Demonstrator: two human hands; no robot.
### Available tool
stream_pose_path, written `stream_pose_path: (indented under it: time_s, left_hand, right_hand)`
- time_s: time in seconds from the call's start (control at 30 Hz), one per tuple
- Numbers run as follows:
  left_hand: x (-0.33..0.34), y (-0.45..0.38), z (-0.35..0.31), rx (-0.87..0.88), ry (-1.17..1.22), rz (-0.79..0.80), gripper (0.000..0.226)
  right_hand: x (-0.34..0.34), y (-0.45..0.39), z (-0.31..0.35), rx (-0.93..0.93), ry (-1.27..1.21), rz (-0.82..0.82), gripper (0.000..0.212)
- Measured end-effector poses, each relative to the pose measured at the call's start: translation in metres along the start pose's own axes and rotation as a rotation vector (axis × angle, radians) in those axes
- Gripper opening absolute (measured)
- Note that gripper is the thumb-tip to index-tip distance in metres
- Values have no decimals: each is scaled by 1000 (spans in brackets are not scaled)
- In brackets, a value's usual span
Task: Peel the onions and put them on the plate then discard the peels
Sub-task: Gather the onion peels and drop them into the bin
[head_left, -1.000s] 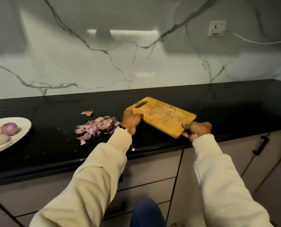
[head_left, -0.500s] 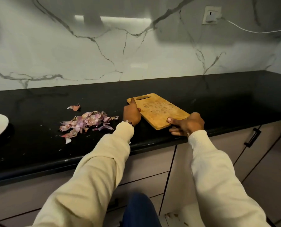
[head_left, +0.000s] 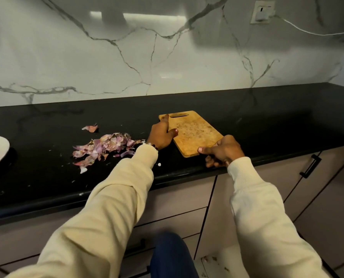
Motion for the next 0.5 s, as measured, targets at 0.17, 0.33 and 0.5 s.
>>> stream_pose_path:
  time_s: [0.17,0.33,0.5]
  left_hand:
    - [-24,28,2,9,225,-225,42]
    - [-83,68,9,35,512,-325,22]
    - [-133,98,57,-30,327,-595,20]
  right_hand:
    - [16,13,8,-121,-63,-217,32]
    - [59,26,29,-386,-146,-152,25]
    - [109,35,43,-563,-154,22,20]
Point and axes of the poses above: each hand's wrist, its own y-axis away from the middle knuckle, its own x-axis out of the palm, z = x × y, the point moved 1 cm from there along -y, towards the middle knuckle, and after that the axes turned 7 degrees about -z, right-handed, at the moved point
